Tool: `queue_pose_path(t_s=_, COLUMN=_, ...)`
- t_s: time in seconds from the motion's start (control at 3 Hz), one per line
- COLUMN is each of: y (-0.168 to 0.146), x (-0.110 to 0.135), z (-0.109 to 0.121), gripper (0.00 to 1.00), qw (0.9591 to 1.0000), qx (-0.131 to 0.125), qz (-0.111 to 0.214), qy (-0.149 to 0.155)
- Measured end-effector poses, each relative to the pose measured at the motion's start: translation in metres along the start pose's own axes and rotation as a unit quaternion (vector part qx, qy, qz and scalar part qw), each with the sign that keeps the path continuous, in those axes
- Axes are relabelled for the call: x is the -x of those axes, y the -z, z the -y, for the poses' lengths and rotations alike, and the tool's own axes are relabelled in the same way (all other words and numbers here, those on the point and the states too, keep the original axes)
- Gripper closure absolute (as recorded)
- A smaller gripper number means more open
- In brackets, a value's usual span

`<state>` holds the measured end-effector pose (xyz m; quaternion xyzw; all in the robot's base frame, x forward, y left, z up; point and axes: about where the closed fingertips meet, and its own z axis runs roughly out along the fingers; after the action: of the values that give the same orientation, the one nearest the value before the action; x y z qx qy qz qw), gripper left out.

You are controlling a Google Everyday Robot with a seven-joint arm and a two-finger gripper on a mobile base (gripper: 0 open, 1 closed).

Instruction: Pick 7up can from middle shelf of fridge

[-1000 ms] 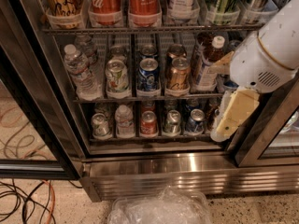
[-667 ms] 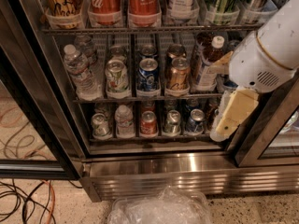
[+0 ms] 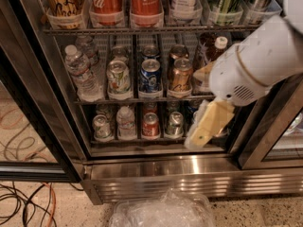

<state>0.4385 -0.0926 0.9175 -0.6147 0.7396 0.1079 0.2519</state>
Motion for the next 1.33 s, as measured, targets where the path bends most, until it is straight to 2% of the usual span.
queue_pose_path(t_s=0.33, y=-0.025, x=0.034, z=-0.011, gripper=0.00, qw=0.9980, qx=-0.014, qz=0.059, qy=-0.014)
queue_pose_path(t_s=0.67, y=-0.038, x=0.074, z=-0.014, gripper=0.00, qw=0.9926, qx=-0.030, qz=0.116, qy=-0.019)
queue_pose_path(t_s=1.0, y=-0.038, x=0.074, z=-0.014, gripper=0.00, qw=0.9926, qx=-0.030, qz=0.116, qy=-0.019)
queue_pose_path(t_s=1.33, y=-0.045, x=0.082, z=-0.028, gripper=0.00, qw=0.9922, qx=-0.025, qz=0.122, qy=-0.012)
